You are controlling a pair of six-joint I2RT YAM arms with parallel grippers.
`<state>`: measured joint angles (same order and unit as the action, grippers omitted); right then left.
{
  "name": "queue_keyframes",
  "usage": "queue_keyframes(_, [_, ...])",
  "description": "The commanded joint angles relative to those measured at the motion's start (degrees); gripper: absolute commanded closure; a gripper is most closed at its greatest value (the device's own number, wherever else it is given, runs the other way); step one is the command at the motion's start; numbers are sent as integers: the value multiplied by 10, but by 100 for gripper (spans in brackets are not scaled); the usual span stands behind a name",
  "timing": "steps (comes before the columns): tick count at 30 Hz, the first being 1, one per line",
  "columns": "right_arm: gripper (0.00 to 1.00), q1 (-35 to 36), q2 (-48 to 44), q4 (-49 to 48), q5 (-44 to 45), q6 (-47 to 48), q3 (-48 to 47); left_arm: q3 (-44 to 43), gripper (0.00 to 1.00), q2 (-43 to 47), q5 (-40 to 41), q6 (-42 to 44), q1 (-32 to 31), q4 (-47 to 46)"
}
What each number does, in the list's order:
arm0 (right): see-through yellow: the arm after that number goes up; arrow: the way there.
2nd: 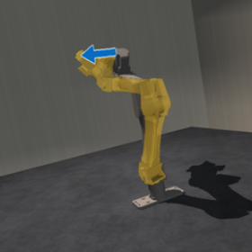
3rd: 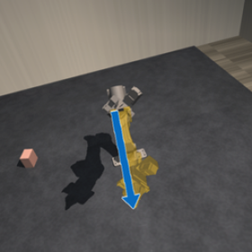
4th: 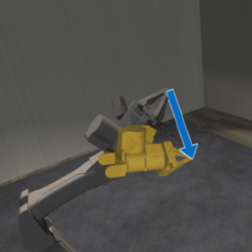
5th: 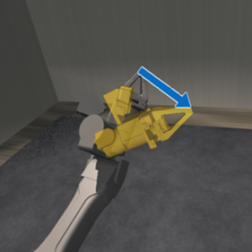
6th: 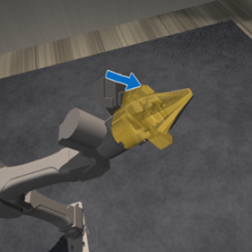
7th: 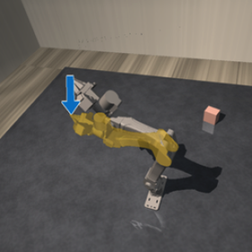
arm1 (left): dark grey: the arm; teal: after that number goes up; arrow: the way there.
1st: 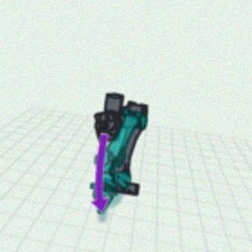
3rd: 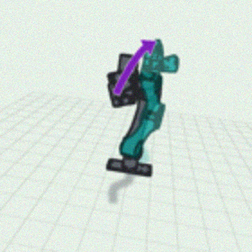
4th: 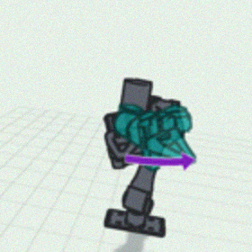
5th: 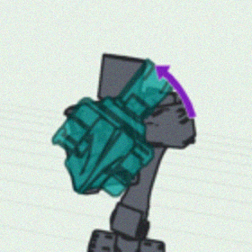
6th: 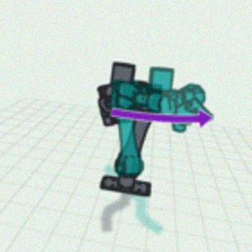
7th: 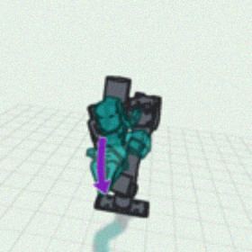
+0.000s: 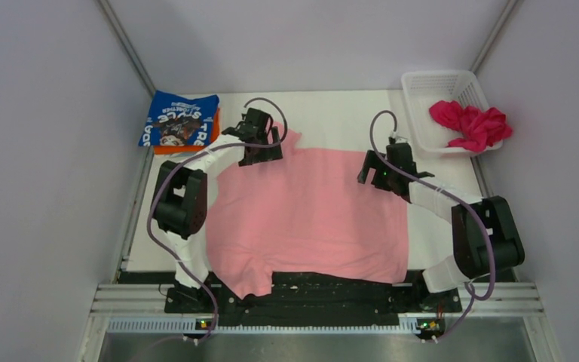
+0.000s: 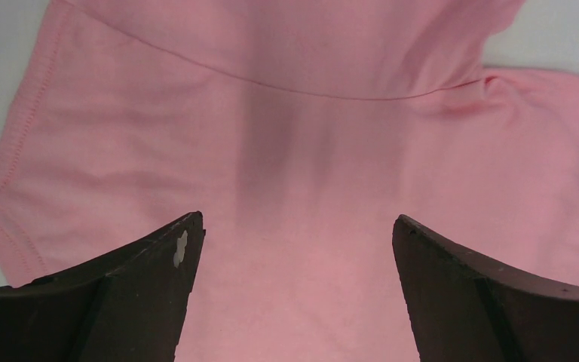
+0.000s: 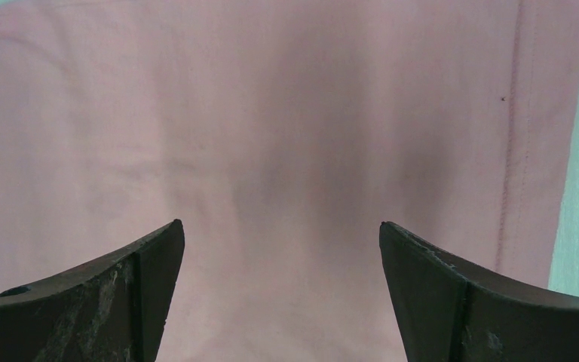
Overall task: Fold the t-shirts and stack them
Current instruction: Flatten out the tshirt
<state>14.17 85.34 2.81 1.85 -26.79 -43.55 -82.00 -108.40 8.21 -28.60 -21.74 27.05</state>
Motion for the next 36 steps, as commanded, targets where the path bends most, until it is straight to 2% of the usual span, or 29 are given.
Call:
queue_keyframes(1, [1,9,21,-2,-4,-1,-12,-2,1,-25,15,-8,1,18])
queue_keyframes(6, [1,8,66,-1,-5,2,-37,-20,1,-74,19,-20,9,20])
queue_keyframes(15, [1,6,170,13,2,20,-131,-73,1,-148,-41,-30,51,3])
queue_keyframes(24, [1,-27,298,51,1,57,-292,-263,1,-271,-79,-28,87,39])
queue_keyframes(30, [1,-42,371,81,6,88,-409,-339,1,-312,-100,-33,100,21])
queue_keyframes(36, [1,-57,416,104,-12,114,-503,-370,1,-320,-117,-32,107,11])
